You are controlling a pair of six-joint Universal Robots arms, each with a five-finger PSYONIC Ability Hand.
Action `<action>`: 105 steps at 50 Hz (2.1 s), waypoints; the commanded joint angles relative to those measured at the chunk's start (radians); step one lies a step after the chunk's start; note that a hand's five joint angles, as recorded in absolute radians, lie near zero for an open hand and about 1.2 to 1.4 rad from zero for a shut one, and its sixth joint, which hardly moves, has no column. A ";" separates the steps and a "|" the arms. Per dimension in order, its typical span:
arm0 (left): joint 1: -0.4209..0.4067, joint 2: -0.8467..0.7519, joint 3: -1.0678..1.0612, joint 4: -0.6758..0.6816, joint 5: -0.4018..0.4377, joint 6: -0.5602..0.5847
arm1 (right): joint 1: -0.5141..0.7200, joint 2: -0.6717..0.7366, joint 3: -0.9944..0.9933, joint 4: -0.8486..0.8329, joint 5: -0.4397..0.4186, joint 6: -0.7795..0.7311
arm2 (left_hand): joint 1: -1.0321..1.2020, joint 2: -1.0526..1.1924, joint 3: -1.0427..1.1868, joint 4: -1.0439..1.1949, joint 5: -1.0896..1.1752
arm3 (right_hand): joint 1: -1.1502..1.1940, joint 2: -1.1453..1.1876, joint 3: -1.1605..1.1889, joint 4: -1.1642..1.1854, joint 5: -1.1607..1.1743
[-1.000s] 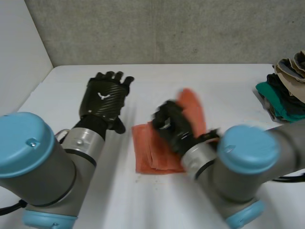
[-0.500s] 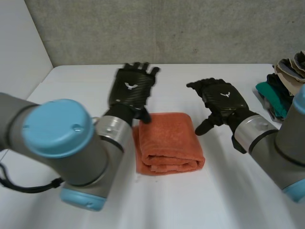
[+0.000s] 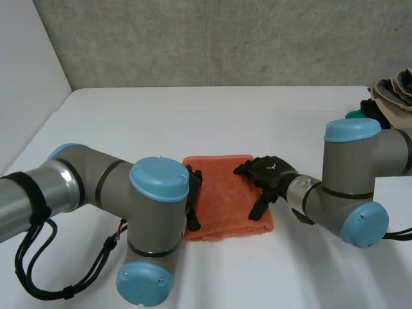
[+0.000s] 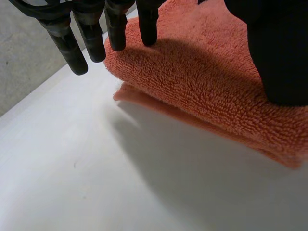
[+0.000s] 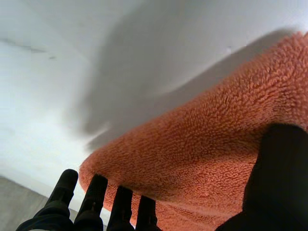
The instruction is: Fold the laundry.
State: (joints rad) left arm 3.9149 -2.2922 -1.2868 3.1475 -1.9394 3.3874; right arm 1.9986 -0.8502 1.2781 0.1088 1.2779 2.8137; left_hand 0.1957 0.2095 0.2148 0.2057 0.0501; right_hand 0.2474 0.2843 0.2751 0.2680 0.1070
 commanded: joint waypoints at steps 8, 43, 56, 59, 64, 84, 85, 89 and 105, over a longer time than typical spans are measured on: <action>0.006 0.280 -0.031 0.020 0.183 -0.003 | 0.112 -0.405 0.463 -0.405 0.107 -0.114 | 0.015 0.001 -0.004 0.005 -0.014 | 0.034 -0.003 0.007 0.014 0.000; 0.113 0.327 -0.100 0.026 0.418 -0.126 | 0.210 -0.107 0.498 -0.759 0.150 -0.264 | 0.035 0.022 0.016 0.025 0.006 | 0.375 0.338 0.347 0.354 0.341; 0.113 0.327 -0.108 0.029 0.418 -0.126 | 0.204 -0.067 0.408 -0.750 0.152 -0.260 | 0.035 0.022 0.016 0.025 0.006 | 0.375 0.338 0.347 0.354 0.341; 0.113 0.327 -0.108 0.031 0.418 -0.126 | 0.204 -0.053 0.383 -0.750 0.152 -0.255 | 0.035 0.022 0.016 0.025 0.006 | 0.381 0.344 0.353 0.360 0.347; 0.113 0.327 -0.108 0.029 0.418 -0.126 | 0.204 -0.026 0.339 -0.747 0.153 -0.252 | 0.035 0.022 0.016 0.025 0.006 | 0.597 0.560 0.570 0.577 0.563; 0.119 0.442 -0.092 0.066 0.422 -0.128 | -0.042 -0.164 -0.006 -0.741 0.049 -0.045 | 0.032 0.019 0.013 0.023 0.004 | 1.149 1.112 1.121 1.128 1.115; 0.119 0.447 -0.092 0.072 0.422 -0.128 | -0.059 -0.167 -0.035 -0.741 0.037 -0.025 | 0.032 0.019 0.013 0.023 0.004 | 1.149 1.112 1.121 1.128 1.115; 0.112 0.464 -0.092 0.086 0.424 -0.125 | -0.165 -0.191 -0.169 -0.747 0.003 0.082 | 0.032 0.019 0.013 0.023 0.004 | 1.149 1.112 1.121 1.128 1.115; 0.075 0.476 -0.112 0.092 0.432 -0.123 | -0.693 -0.029 -0.428 -0.909 -0.139 0.478 | 0.027 0.013 0.007 0.017 -0.002 | 1.149 1.112 1.121 1.128 1.115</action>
State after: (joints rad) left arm 3.9984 -1.8078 -1.3905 3.2372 -1.5118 3.2644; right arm 1.4465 -1.0004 0.8712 -0.7505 1.2496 3.1864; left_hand 0.1954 0.2078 0.2140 0.2037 0.0498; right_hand 0.9998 1.1376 1.1587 1.1999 0.9022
